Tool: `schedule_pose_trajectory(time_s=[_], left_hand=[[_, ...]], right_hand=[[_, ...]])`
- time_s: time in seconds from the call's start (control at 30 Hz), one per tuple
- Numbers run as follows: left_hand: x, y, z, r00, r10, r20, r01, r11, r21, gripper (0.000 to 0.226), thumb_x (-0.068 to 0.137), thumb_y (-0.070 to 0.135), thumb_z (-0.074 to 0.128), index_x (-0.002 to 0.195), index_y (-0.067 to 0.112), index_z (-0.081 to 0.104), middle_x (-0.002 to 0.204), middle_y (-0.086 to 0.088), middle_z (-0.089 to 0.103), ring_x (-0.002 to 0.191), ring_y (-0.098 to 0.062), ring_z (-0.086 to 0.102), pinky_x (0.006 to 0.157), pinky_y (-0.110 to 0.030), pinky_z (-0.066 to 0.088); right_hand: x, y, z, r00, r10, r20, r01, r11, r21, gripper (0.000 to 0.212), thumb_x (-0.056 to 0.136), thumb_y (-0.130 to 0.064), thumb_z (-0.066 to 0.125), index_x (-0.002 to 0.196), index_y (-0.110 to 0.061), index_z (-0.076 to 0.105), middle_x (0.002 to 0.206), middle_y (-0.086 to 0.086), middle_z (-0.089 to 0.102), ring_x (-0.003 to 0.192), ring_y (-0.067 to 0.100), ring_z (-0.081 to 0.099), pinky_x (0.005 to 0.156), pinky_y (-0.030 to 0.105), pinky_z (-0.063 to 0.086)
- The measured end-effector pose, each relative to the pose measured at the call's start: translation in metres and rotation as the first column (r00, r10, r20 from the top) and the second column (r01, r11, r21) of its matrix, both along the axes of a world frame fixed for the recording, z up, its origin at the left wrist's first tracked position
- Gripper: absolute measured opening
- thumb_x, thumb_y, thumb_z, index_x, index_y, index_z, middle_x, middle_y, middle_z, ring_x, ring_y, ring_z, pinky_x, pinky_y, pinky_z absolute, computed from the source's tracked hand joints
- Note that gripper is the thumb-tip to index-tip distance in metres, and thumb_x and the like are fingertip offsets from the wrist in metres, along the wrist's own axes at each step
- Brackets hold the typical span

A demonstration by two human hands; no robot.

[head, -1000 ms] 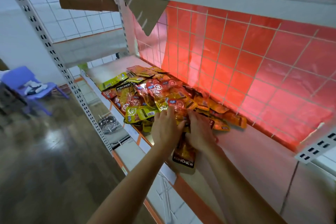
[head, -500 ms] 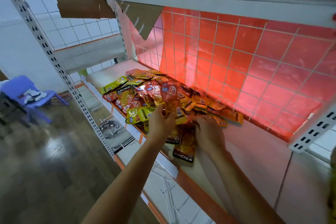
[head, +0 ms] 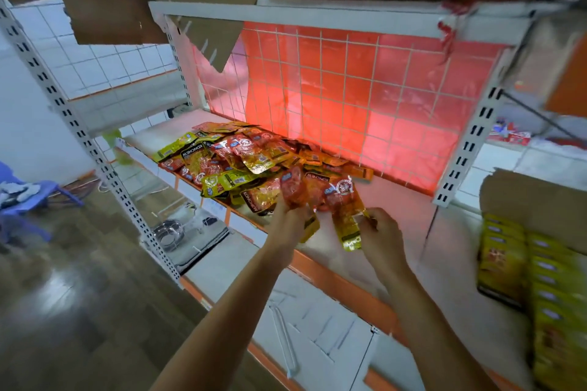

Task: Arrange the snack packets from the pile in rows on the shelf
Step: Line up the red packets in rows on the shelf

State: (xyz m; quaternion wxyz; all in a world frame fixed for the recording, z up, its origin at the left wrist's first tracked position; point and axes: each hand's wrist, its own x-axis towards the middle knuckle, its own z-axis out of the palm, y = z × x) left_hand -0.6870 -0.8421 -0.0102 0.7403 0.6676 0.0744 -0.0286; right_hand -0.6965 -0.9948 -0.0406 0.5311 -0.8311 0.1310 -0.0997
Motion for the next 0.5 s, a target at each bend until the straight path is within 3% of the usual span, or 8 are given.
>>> schedule_pose_trajectory(time_s=[0.07,0.13,0.23,0.33,0.4,0.5], left_hand=[[-0.014,-0.010,-0.002,0.994,-0.079,-0.075,0.072,0.993,-0.090,0.036,0.084,-0.010,0.045,0.094,0.022,0.060,0.088,-0.011,0.057,0.076,-0.022,0.053,0.066,-0.033,0.047],[-0.028,-0.019,-0.004,0.979,-0.137,-0.148,0.107,0.975,-0.195,0.032,0.088,-0.008,0.046,0.105,0.015,0.059,0.091,-0.014,0.061,0.078,-0.024,0.060,0.063,-0.033,0.047],[-0.049,-0.034,-0.013,0.962,-0.152,-0.228,0.110,0.976,-0.187,0.023,0.096,0.027,0.053,0.113,0.013,0.055,0.079,-0.004,0.053,0.072,-0.017,0.058,0.065,-0.032,0.046],[-0.065,-0.052,-0.019,0.960,-0.129,-0.247,0.118,0.991,-0.059,0.053,0.090,0.066,0.042,0.107,0.019,0.060,0.071,0.002,0.039,0.064,-0.013,0.043,0.064,-0.029,0.040],[-0.076,-0.067,-0.022,0.963,-0.135,-0.231,0.128,0.991,-0.045,0.058,0.091,0.067,0.035,0.112,0.019,0.060,0.069,0.003,0.038,0.063,-0.012,0.038,0.061,-0.028,0.035],[-0.096,-0.092,-0.022,0.960,-0.187,-0.209,0.191,0.982,-0.004,0.036,0.095,0.050,0.046,0.096,0.016,0.059,0.066,0.002,0.043,0.060,-0.012,0.043,0.057,-0.025,0.037]], right_hand=[[-0.018,-0.006,0.000,1.000,-0.019,0.009,0.018,0.998,0.064,0.013,0.093,-0.020,0.055,0.102,-0.013,0.061,0.096,0.004,0.066,0.087,0.024,0.063,0.074,0.035,0.050],[-0.037,-0.014,-0.001,0.999,-0.046,0.025,0.043,0.991,0.126,0.008,0.090,-0.017,0.059,0.098,-0.015,0.061,0.094,0.005,0.068,0.087,0.025,0.065,0.079,0.043,0.054],[-0.067,-0.030,0.000,0.998,-0.062,0.022,0.055,0.971,0.235,0.015,0.087,-0.007,0.061,0.097,-0.019,0.057,0.096,0.006,0.067,0.088,0.023,0.066,0.080,0.042,0.055],[-0.097,-0.043,0.003,0.999,-0.039,-0.004,0.037,0.912,0.409,0.032,0.084,0.006,0.056,0.101,-0.021,0.058,0.099,0.005,0.070,0.087,0.023,0.069,0.075,0.043,0.057],[-0.114,-0.053,0.004,0.999,-0.038,-0.008,0.037,0.888,0.458,0.041,0.081,0.012,0.054,0.106,-0.020,0.059,0.099,0.005,0.071,0.087,0.022,0.069,0.075,0.042,0.057],[-0.138,-0.071,0.005,0.997,-0.077,-0.018,0.076,0.879,0.471,0.046,0.078,0.016,0.054,0.111,-0.016,0.058,0.098,0.007,0.069,0.088,0.020,0.066,0.071,0.035,0.054]])
